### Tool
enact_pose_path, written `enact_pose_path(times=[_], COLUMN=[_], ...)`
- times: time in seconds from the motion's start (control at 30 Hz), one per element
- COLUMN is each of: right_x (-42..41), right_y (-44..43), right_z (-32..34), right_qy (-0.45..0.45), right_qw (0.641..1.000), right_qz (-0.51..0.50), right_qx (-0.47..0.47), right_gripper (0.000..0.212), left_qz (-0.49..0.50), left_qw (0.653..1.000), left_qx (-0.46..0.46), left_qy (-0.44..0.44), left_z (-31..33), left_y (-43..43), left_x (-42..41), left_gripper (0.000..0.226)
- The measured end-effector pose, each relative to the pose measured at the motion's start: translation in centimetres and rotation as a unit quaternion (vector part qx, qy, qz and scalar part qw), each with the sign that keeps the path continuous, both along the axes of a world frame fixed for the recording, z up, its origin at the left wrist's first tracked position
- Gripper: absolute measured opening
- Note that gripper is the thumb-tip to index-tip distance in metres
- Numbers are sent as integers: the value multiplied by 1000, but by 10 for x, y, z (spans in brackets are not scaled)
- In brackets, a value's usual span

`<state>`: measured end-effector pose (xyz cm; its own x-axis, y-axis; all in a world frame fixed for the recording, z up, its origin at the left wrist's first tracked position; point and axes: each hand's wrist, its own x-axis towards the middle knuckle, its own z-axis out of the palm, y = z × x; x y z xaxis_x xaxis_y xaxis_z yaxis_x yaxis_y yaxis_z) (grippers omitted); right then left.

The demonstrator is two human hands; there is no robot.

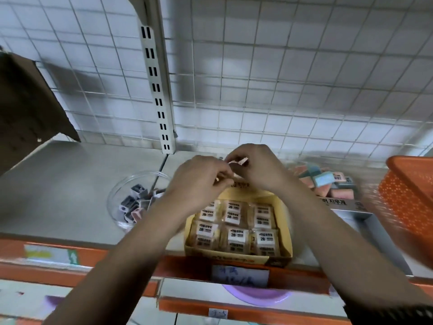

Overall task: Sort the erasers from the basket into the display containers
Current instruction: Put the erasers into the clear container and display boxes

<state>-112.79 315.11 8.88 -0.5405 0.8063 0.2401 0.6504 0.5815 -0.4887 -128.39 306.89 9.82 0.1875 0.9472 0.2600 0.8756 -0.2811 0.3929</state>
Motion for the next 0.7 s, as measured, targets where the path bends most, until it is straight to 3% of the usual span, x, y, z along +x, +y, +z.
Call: enact_pose_path(times=[0.1,0.3,0.57,0.7], right_x=[-34,-77,-83,-78], right_y=[22,42,46,44], right_z=[-6,-12,-21,-23], right_qy=[-87,-231,-202,-115], right_qw=[995,971,978,992], right_qz=[57,46,38,27], right_qx=[-10,-34,-19,-54], right_gripper=[24,49,44,41], left_qz=[56,111,107,84], left_qw=[998,991,992,994], left_qx=[8,32,-2,-46], left_qy=[-27,-69,-64,-50], left_z=[13,27,31,27], left_y=[-6,-10,21,47], left_x=[-29,-77,-105,-110], left_gripper=[13,10,7,5])
